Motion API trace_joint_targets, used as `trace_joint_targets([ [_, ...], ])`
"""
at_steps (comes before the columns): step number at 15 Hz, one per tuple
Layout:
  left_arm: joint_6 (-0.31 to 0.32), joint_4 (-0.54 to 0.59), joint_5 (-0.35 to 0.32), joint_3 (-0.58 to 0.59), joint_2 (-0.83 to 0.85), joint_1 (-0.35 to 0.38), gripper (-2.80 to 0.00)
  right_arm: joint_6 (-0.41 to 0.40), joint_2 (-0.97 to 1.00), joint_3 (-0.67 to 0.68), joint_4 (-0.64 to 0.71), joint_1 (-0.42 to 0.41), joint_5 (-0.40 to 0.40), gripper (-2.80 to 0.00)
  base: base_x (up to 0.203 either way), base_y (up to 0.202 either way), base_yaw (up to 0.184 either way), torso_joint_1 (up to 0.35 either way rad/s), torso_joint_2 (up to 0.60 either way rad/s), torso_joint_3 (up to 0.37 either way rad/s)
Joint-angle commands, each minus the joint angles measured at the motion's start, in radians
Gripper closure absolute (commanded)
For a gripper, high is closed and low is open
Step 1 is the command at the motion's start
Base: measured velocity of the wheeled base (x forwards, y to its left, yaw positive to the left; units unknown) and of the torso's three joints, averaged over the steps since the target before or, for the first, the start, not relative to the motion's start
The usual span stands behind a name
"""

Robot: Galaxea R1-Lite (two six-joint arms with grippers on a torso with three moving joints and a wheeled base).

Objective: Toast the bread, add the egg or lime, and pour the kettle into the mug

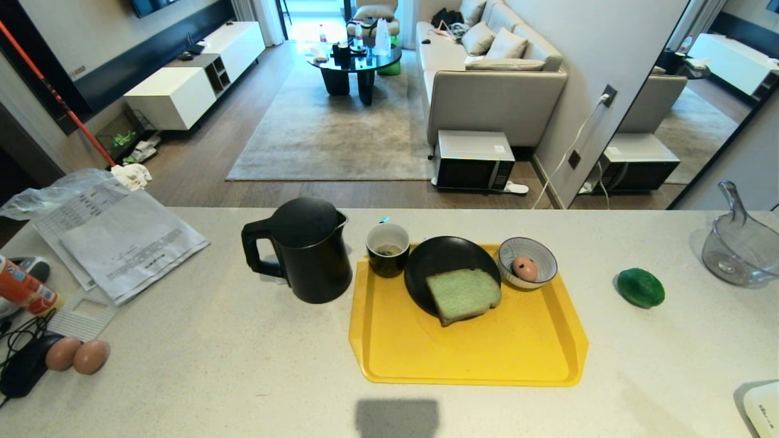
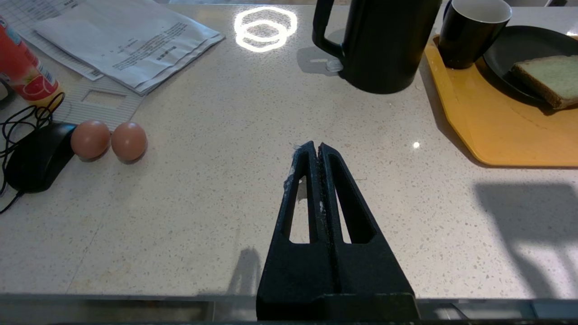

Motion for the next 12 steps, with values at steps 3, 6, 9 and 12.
trace_joint_targets([
  [3, -0.001, 0.0, 0.0, 0.014, -0.002, 0.0, 0.0, -0.001, 0.0, 0.0, 0.001, 0.0, 0.0, 0.0, 0.0, 0.0, 0.0, -0.052, 0.12, 0.057],
  [6, -0.003, 0.0, 0.0, 0.014, -0.002, 0.0, 0.0, 0.0, 0.0, 0.0, 0.001, 0.0, 0.0, 0.0, 0.0, 0.0, 0.0, -0.064, 0.12, 0.061],
  [9, -0.003, 0.0, 0.0, 0.014, -0.002, 0.0, 0.0, 0.0, 0.0, 0.0, 0.001, 0.0, 0.0, 0.0, 0.0, 0.0, 0.0, -0.06, 0.13, 0.065],
  [12, -0.003, 0.0, 0.0, 0.014, -0.002, 0.0, 0.0, 0.0, 0.0, 0.0, 0.001, 0.0, 0.0, 0.0, 0.0, 0.0, 0.0, -0.059, 0.12, 0.06],
])
